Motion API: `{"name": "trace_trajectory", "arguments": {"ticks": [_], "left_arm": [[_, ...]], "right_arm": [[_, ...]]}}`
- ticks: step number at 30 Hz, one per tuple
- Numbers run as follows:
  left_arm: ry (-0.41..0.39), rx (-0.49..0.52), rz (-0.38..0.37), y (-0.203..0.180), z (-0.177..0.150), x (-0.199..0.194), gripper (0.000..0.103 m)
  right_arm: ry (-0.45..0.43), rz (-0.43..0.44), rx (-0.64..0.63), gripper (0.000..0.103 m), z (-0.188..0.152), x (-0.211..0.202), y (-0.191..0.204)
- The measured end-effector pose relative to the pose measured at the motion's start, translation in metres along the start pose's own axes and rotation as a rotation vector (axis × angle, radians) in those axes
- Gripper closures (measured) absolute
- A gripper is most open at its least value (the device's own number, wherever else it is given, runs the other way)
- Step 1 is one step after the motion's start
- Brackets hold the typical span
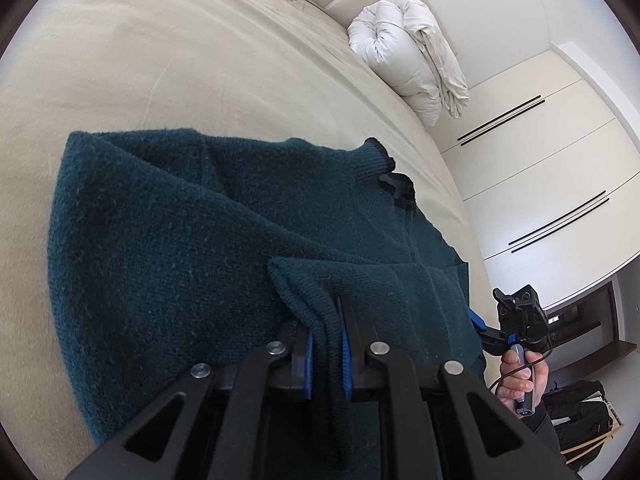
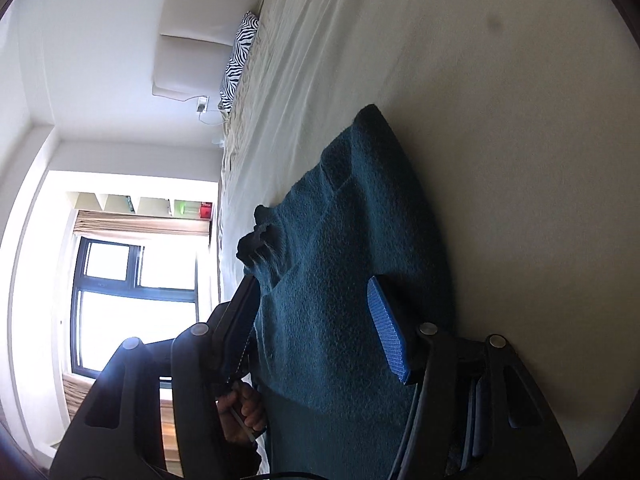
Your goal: Fold small clothes
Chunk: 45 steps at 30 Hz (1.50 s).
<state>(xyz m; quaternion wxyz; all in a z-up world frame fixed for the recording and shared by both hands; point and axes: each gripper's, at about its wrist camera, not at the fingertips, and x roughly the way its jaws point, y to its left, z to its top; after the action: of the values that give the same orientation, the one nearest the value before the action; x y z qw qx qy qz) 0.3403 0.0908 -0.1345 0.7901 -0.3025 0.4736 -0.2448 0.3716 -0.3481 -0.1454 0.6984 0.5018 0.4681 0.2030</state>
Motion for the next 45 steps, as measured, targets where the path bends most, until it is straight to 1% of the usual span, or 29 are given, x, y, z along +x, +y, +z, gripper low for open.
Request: {"name": "trace_trajectory", "arguments": {"ticks": [3,5,7,9,11,12,13,14,16,17,18,20,23,28,30,31,33,37,41,45], "left_arm": [[-0.002,0.001,-0.002,0.0,0.0,0.0,0.088],[-0.003,0.001,-0.001,0.0,0.001,0.0,0.088],[-0.003,-0.002,-0.004,0.0,0.002,0.0,0.088],[-0.001,-0.013,-0.013,0.001,0.003,-0.002,0.088],[-0.003,-0.034,-0.004,0.0,0.002,-0.011,0.086],[-0.017,-0.046,0.014,-0.001,0.0,-0.02,0.081],[-0.034,-0.055,0.035,-0.002,-0.002,-0.03,0.069],[-0.055,-0.054,0.047,-0.004,-0.006,-0.043,0.061],[-0.1,-0.044,0.105,-0.01,-0.018,-0.072,0.025],[-0.121,-0.045,0.142,-0.011,-0.027,-0.088,0.021],[-0.131,-0.043,0.147,-0.012,-0.038,-0.104,0.02],[-0.136,-0.048,0.121,-0.012,-0.065,-0.131,0.02],[-0.12,-0.068,0.136,-0.011,-0.114,-0.162,0.02],[-0.074,-0.07,0.179,-0.018,-0.193,-0.185,0.02],[-0.042,-0.062,0.187,-0.02,-0.217,-0.186,0.021],[-0.04,-0.069,0.189,-0.022,-0.229,-0.186,0.021],[-0.042,-0.068,0.17,-0.023,-0.246,-0.191,0.021],[-0.029,-0.063,0.159,-0.027,-0.263,-0.194,0.021],[-0.01,-0.07,0.15,-0.03,-0.273,-0.197,0.023],[0.021,-0.048,0.157,-0.035,-0.281,-0.198,0.023]], "right_arm": [[0.021,0.013,-0.02,0.048,-0.026,-0.013,-0.004],[0.018,0.014,-0.043,0.048,-0.041,-0.021,-0.005],[0.018,0.015,-0.06,0.048,-0.052,-0.029,-0.01],[0.008,0.039,-0.07,0.048,-0.058,-0.033,-0.017],[-0.003,0.043,-0.057,0.049,-0.063,-0.042,-0.021],[-0.019,0.038,-0.044,0.049,-0.066,-0.046,-0.021],[-0.034,0.016,-0.038,0.048,-0.069,-0.052,-0.021],[-0.045,-0.001,-0.038,0.048,-0.074,-0.058,-0.022],[-0.071,-0.029,-0.023,0.048,-0.085,-0.074,-0.028],[-0.093,-0.041,-0.019,0.048,-0.092,-0.085,-0.03],[-0.114,-0.048,-0.018,0.048,-0.1,-0.098,-0.031],[-0.158,-0.058,-0.025,0.046,-0.12,-0.125,-0.032],[-0.184,-0.059,-0.052,0.046,-0.157,-0.155,-0.032],[-0.173,-0.129,-0.112,0.046,-0.221,-0.186,-0.037],[-0.173,-0.152,-0.118,0.046,-0.241,-0.196,-0.04],[-0.174,-0.164,-0.12,0.046,-0.25,-0.201,-0.042],[-0.18,-0.191,-0.126,0.046,-0.265,-0.212,-0.045],[-0.194,-0.225,-0.135,0.046,-0.287,-0.231,-0.049],[-0.185,-0.276,-0.152,0.046,-0.299,-0.236,-0.05],[-0.173,-0.33,-0.182,0.046,-0.308,-0.24,-0.051]]}}
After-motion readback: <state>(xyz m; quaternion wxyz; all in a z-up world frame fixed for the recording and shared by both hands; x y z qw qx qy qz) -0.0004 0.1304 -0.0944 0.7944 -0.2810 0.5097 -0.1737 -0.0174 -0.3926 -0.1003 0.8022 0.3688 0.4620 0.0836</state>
